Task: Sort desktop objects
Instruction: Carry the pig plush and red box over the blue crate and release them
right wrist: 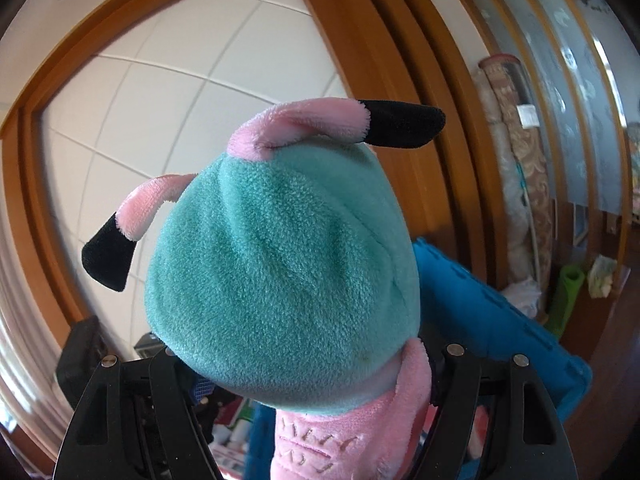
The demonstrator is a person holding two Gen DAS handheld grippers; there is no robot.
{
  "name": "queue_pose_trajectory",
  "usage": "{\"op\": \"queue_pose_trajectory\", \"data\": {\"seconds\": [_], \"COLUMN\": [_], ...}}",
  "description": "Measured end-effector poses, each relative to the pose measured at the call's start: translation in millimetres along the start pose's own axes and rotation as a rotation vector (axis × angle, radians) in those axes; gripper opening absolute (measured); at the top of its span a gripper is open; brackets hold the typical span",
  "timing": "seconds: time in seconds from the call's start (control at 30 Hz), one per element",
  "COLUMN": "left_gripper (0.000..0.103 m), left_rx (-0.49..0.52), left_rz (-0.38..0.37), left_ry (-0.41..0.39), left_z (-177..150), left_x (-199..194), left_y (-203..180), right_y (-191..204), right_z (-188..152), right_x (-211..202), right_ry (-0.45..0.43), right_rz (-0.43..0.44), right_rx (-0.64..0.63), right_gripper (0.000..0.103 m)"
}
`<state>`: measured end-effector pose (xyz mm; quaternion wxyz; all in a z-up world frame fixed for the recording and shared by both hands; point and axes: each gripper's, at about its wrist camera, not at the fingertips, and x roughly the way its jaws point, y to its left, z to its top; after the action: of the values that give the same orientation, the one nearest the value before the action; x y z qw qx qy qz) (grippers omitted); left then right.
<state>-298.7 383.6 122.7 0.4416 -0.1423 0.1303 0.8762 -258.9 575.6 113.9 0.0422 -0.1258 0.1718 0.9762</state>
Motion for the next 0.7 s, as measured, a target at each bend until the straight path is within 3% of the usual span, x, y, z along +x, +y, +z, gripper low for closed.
{"op": "queue_pose_trajectory", "data": {"seconds": [0.07, 0.13, 0.2, 0.27, 0.47, 0.7], "left_gripper": [0.024, 0.031, 0.079, 0.095, 0.095, 0.095], "left_rx": [0.005, 0.024, 0.019, -0.018, -0.069, -0.066], "left_rz": [0.023, 0.080, 0.152, 0.237, 0.327, 0.380], "left_ry": [0.016, 0.039, 0.032, 0.012, 0.047, 0.066], "left_z": [7, 11, 11, 13, 10, -5], "left_x": [16, 29, 37, 40, 45, 48], "left_y": [-13, -21, -25, -25, -14, -19], "right_y": [-25, -48, -62, -75, -77, -60], "right_z": [1, 0, -3, -2, 1, -29], "right_x": [7, 21, 26, 35, 23, -1], "right_ry": [0.019, 0.046, 0.078, 0.086, 0.038, -0.010], "right_rz": [-0.028, -0.058, -0.103, -0.143, -0.168, -0.186], "right_rx": [0.022, 0.055, 0.070, 0.082, 0.036, -0.038], "right_gripper": [0.077, 0.084, 0.095, 0.100, 0.101, 0.103]}}
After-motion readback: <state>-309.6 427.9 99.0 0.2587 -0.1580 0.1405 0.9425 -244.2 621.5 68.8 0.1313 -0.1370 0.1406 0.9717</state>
